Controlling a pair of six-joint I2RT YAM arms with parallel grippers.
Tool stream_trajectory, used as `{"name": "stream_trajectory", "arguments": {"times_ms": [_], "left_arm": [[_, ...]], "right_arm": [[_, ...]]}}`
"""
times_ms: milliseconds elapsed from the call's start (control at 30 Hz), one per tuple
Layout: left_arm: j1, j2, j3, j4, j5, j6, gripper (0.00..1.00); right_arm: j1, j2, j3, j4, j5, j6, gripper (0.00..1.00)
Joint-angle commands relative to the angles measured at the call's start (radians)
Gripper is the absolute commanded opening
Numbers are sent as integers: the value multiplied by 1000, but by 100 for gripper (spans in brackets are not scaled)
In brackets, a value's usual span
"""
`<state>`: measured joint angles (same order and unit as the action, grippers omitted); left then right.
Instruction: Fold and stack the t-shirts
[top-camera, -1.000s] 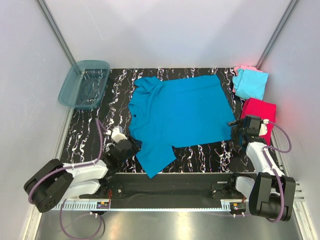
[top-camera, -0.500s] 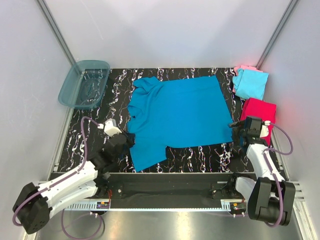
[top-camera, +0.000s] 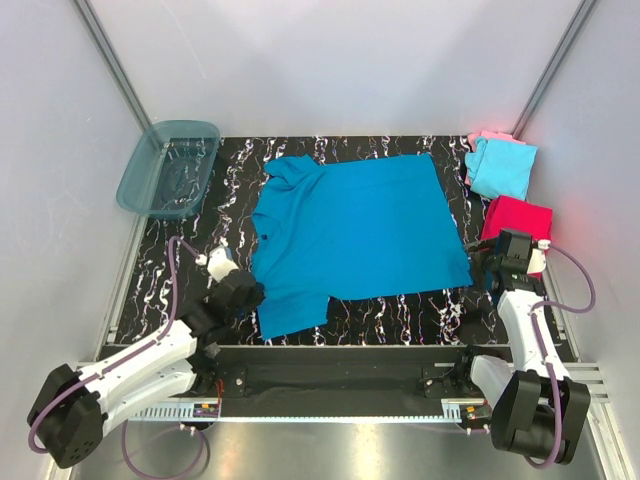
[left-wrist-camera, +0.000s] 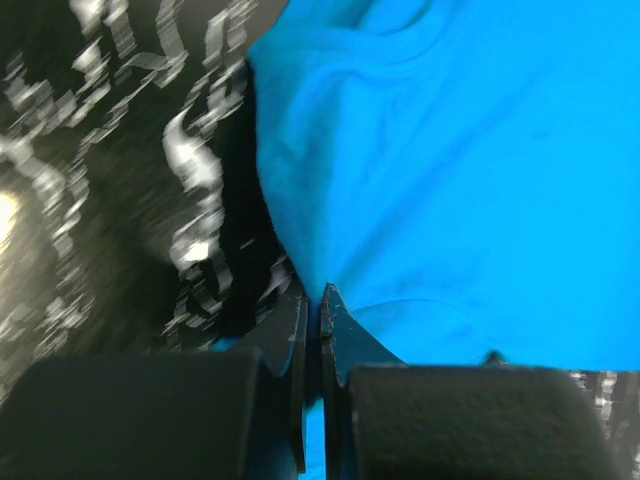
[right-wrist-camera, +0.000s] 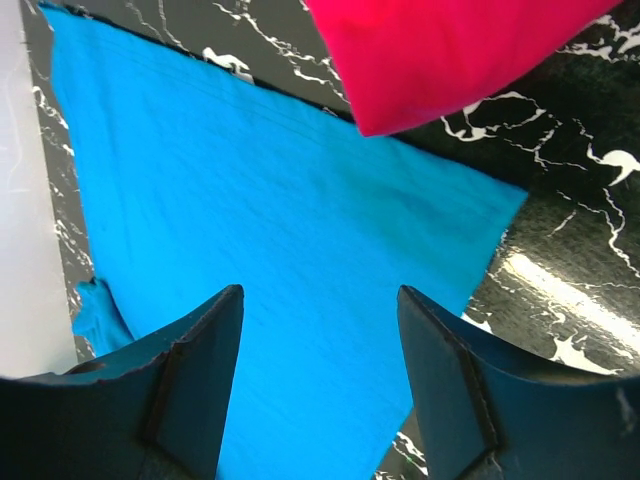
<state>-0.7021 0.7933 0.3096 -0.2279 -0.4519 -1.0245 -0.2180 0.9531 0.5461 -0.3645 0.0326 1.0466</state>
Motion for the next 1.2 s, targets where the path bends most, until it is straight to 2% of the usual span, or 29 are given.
{"name": "stream_trajectory", "arguments": {"times_ms": [0,267,300,333,400,533,667,867,1167], "left_arm": [[4,-22,17,-158,-39,-100,0],[7,-63,0,-206,-30,-157,0],[7,-54,-4,-202,-28,-155,8],[7,-48,-4,-196,-24,-152,22],[7,-28,-3,-182,-11,-146,56],[7,-25,9,-177,-7,-140,75],[7,-52,52,-198,-28,-122,78],[9,-51,126,-211,-70,-77,79],[52,-46,190,-192,-59,-6,81]], "right_arm": [[-6,-14,54,-33,-8,7,69],[-6,-34,37,-60,-7,4,69],[-6,-34,22,-56,-5,6,69],[-6,-24,14,-44,-11,1,69],[-6,5,3,-8,-29,-19,70],[-6,113,11,12,-30,-28,71],[-6,115,2,-5,-30,-25,71],[-6,18,-15,-88,-5,-31,70],[-6,70,34,-201,-13,-71,70]]}}
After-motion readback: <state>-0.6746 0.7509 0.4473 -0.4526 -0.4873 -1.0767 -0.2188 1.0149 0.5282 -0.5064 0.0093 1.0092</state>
